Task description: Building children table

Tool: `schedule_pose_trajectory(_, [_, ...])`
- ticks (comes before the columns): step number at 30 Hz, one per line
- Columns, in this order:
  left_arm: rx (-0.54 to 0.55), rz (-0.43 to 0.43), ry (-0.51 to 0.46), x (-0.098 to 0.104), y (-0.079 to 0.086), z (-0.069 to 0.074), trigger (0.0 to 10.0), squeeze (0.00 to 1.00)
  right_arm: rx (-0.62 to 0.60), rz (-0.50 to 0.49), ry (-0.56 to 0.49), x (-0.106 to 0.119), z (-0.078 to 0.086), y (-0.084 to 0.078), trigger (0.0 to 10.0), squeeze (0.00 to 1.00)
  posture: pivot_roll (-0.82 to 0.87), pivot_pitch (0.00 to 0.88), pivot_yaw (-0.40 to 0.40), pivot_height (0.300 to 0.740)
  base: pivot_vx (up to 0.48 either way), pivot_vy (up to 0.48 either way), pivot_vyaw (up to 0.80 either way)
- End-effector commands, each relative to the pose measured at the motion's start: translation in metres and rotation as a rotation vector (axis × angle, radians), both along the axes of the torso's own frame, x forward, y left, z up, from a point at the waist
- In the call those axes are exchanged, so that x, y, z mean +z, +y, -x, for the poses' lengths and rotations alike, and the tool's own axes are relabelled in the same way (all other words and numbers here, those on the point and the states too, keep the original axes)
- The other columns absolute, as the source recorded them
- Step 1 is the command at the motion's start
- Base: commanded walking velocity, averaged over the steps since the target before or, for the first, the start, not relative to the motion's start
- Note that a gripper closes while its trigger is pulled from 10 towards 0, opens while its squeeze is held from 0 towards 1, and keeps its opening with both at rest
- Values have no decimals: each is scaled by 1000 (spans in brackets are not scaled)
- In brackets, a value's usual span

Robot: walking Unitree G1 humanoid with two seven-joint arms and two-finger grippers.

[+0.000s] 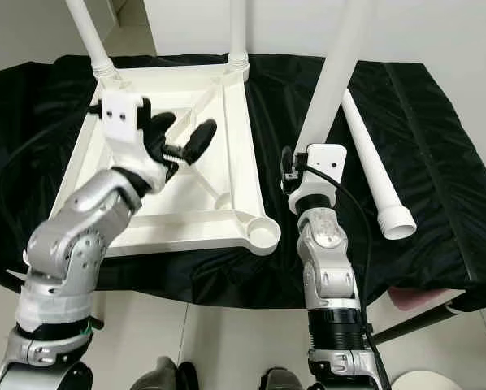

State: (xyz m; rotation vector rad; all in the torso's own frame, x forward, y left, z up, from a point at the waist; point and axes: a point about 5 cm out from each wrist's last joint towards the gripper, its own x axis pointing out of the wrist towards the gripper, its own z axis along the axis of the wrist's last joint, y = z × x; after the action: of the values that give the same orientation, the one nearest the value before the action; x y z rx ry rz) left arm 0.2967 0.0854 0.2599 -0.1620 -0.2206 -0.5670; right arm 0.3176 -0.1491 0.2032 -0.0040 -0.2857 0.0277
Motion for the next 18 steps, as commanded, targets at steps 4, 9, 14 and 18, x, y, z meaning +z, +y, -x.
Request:
schedule_pose_trajectory(4, [13,-43,7,-8,2,6,10000,0,15,16,-16,1,8,-2,10000,0,-156,142,46,740,0,0,0])
schedule_pose_trajectory(9, [-2,-60,4,-15,1,13,10000,0,49,14,-34,3,15,-1,10000,0,-159,135,36,740,0,0,0])
schedule_pose_trajectory(14, [-40,-101,13,-28,-2,24,10000,0,60,26,-37,3,20,-3,10000,0,-163,139,27,740,0,0,0])
schedule_pose_trajectory(18, [-76,-152,9,-39,-3,29,10000,0,67,29,-41,3,23,-4,10000,0,-162,132,22,740,0,0,0])
